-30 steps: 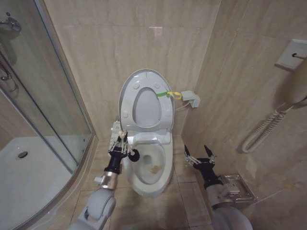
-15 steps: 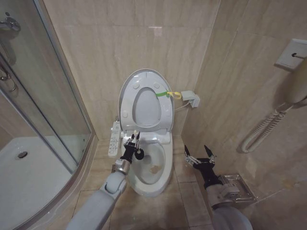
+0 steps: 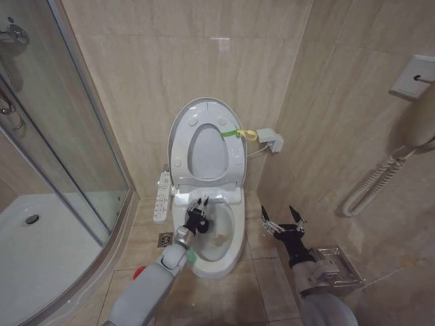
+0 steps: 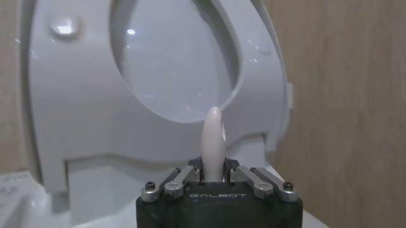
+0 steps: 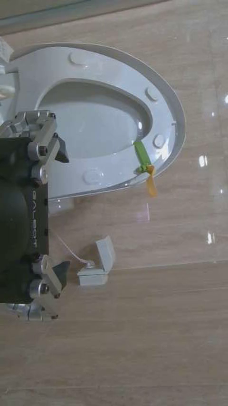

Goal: Open the toilet lid, clean the toilet bowl with a toilet brush, close the toilet lid, and flush.

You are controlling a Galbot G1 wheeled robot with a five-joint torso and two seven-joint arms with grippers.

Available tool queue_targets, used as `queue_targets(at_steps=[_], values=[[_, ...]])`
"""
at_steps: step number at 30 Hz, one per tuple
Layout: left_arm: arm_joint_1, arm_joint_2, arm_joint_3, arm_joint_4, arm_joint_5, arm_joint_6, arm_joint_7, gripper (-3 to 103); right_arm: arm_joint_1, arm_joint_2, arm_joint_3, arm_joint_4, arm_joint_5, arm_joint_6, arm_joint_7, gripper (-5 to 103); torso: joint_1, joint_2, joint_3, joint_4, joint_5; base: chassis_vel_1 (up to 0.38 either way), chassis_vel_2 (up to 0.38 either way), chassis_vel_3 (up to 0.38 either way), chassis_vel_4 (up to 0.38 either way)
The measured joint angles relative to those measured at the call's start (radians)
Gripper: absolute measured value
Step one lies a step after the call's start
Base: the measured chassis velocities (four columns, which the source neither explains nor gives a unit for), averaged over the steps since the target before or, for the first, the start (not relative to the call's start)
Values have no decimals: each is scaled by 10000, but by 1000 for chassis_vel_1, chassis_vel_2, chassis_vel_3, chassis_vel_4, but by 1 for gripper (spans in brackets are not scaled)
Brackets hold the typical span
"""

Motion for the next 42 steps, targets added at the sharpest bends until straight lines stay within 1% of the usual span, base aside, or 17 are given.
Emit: queue_targets(at_steps=[5, 11, 19, 26, 29, 33, 37, 38, 42], values=[[182, -107, 24, 439, 266, -238, 116, 21, 0, 0, 0, 0, 0, 0, 0, 100, -1, 0, -1, 0, 0, 0, 0, 0, 0], [316, -108, -76, 606, 449, -297, 171, 21, 0, 0, 0, 0, 0, 0, 0, 100, -1, 0, -1, 0, -1, 0, 0, 0, 0], [185, -234, -308, 1293, 571, -498, 255, 21, 0, 0, 0, 0, 0, 0, 0, 100, -1, 1, -1, -1, -2, 0, 0, 0, 0], [158, -259, -476, 1393, 686, -566, 266, 21, 0, 0, 0, 0, 0, 0, 0, 100, -1, 1, -1, 0, -2, 0, 0, 0, 0], [152, -275, -489, 1273, 753, -588, 237, 21, 0, 0, 0, 0, 0, 0, 0, 100, -1, 0, 0, 2, -2, 0, 0, 0, 0], [138, -314, -449, 831, 939, -605, 103, 21, 0, 0, 0, 0, 0, 0, 0, 100, -1, 1, 0, 3, 0, 0, 0, 0, 0], [143, -394, -428, 179, 1335, -642, -163, 21, 0, 0, 0, 0, 0, 0, 0, 100, -1, 1, 0, 1, 1, 0, 0, 0, 0], [143, -394, -428, 179, 1335, -642, -163, 21, 0, 0, 0, 0, 0, 0, 0, 100, -1, 1, 0, 1, 1, 0, 0, 0, 0], [308, -411, -315, -645, 1412, -564, -368, 21, 0, 0, 0, 0, 0, 0, 0, 100, -1, 1, 0, 0, 1, 0, 0, 0, 0]])
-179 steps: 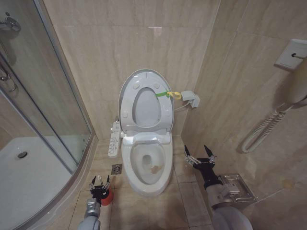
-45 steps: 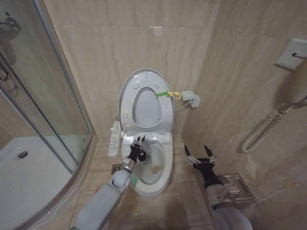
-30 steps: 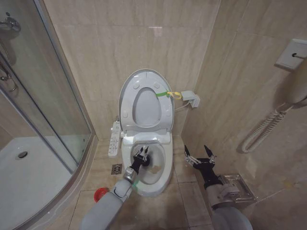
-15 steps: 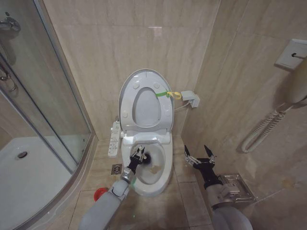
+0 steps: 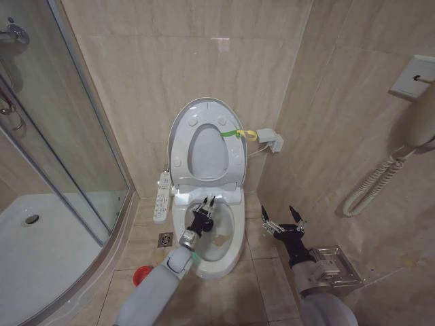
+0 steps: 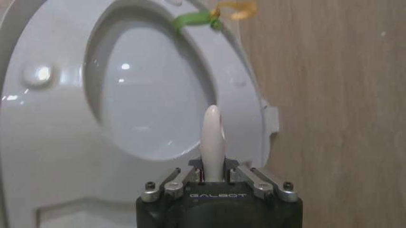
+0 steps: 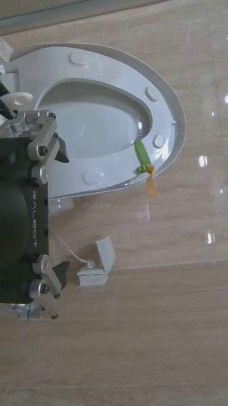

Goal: Open the toilet lid, clean the toilet bowl with a toilet brush, close the toilet lid, and flush.

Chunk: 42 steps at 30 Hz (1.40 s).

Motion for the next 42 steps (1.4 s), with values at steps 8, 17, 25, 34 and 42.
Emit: queue_targets(at_steps=[8, 17, 25, 34, 42], values=[[175, -41, 288, -672, 26, 106, -67, 21, 0, 0, 0, 0, 0, 0, 0, 100, 0, 0, 0, 0, 0, 0, 0, 0, 0], [-264, -649, 697, 33, 27, -33, -12, 21, 0, 0, 0, 0, 0, 0, 0, 100, 0, 0, 0, 0, -1, 0, 0, 0, 0], [-639, -1027, 1065, 389, -121, -53, 8, 20, 0, 0, 0, 0, 0, 0, 0, 100, 0, 0, 0, 0, 0, 0, 0, 0, 0], [-554, -1338, 1302, 644, -239, -216, 80, 20, 0, 0, 0, 0, 0, 0, 0, 100, 0, 0, 0, 1, -1, 0, 0, 0, 0], [-561, -1446, 1231, 1480, -249, -592, 246, 20, 0, 0, 1, 0, 0, 0, 0, 100, 0, 0, 0, 0, -2, 0, 0, 0, 0]])
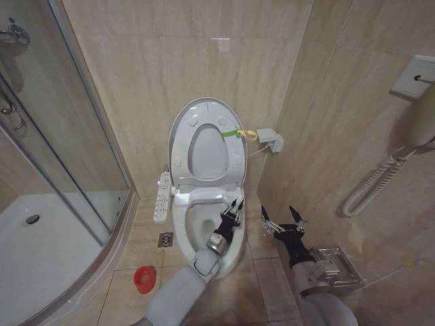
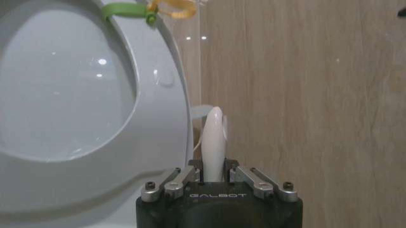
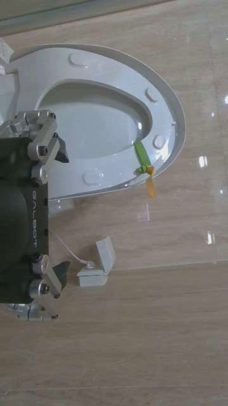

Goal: Open the toilet lid, clean the toilet bowl with a toilet brush, close the toilet lid, and flush.

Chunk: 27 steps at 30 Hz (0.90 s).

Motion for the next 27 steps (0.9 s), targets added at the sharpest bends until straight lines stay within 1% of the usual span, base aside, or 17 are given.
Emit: queue_targets(at_steps=[5, 7, 11, 15, 19, 20, 24, 27], values=[[-6, 148, -115, 449, 21, -100, 76, 20, 0, 0, -1, 0, 0, 0, 0, 100, 0, 0, 0, 0, 0, 0, 0, 0, 0], [-44, 202, -238, 712, 127, -241, 94, 20, 0, 0, 0, 0, 0, 0, 0, 100, 0, 0, 0, 0, -1, 0, 0, 0, 0], [-137, 273, -433, 955, 266, -360, 70, 20, 0, 0, -1, 0, 0, 0, 0, 100, 0, 0, 0, -1, -1, 0, 0, 0, 0], [-186, 291, -586, 951, 387, -364, 30, 20, 0, 0, -1, 0, 0, 0, 0, 100, 0, 0, 1, 0, -1, 0, 0, 0, 0], [-229, 87, -711, 308, 402, -303, -114, 20, 0, 0, 0, 0, 0, 0, 0, 100, 0, 0, 1, -1, -1, 0, 0, 0, 0], [-229, 87, -711, 308, 402, -303, -114, 20, 0, 0, 0, 0, 0, 0, 0, 100, 0, 0, 1, -1, -1, 0, 0, 0, 0], [-111, 4, -503, -449, 360, -106, -147, 20, 0, 0, -1, 0, 0, 0, 0, 100, 0, 0, 1, -1, 0, 0, 0, 0, 0], [-23, -38, -386, -509, 351, -94, -135, 20, 0, 0, -1, 0, 0, 0, 0, 100, 0, 0, 0, 1, 1, 0, 0, 0, 0]])
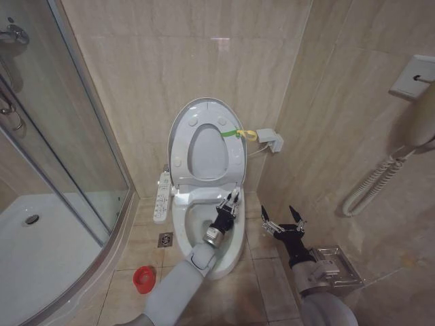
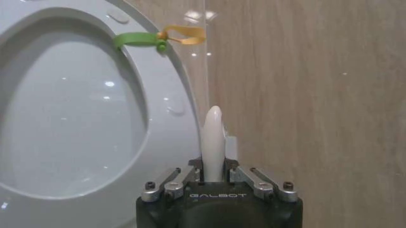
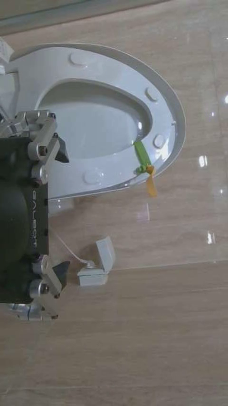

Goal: Open the toilet lid, clean the toilet bowl with a toilet brush, close the toilet lid, and flush.

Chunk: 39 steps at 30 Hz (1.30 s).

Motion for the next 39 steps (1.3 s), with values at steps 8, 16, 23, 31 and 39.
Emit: queue_targets(at_steps=[8, 16, 23, 31, 39], values=[[140, -112, 184, 633, -76, -157, 149, 20, 0, 0, 0, 0, 0, 0, 0, 100, 0, 0, 0, 1, 1, 0, 0, 0, 0], [-116, 200, -119, 1694, 11, -380, 294, 20, 0, 0, 0, 0, 0, 0, 0, 100, 0, 0, 0, -2, -3, 0, 0, 0, 0], [-207, 319, -456, 1402, 94, -330, 236, 20, 0, 0, 0, 0, 0, 0, 0, 100, 1, 0, 1, 0, -1, 0, 0, 0, 0], [132, 191, -182, 484, 80, -219, 167, 20, 0, 0, 0, 0, 0, 0, 0, 100, 0, 0, 0, -2, -2, 0, 0, 0, 0], [157, -32, 1, 1308, 100, -396, 259, 20, 0, 0, 0, 0, 0, 0, 0, 100, 0, 0, 0, 0, -1, 0, 0, 0, 0]])
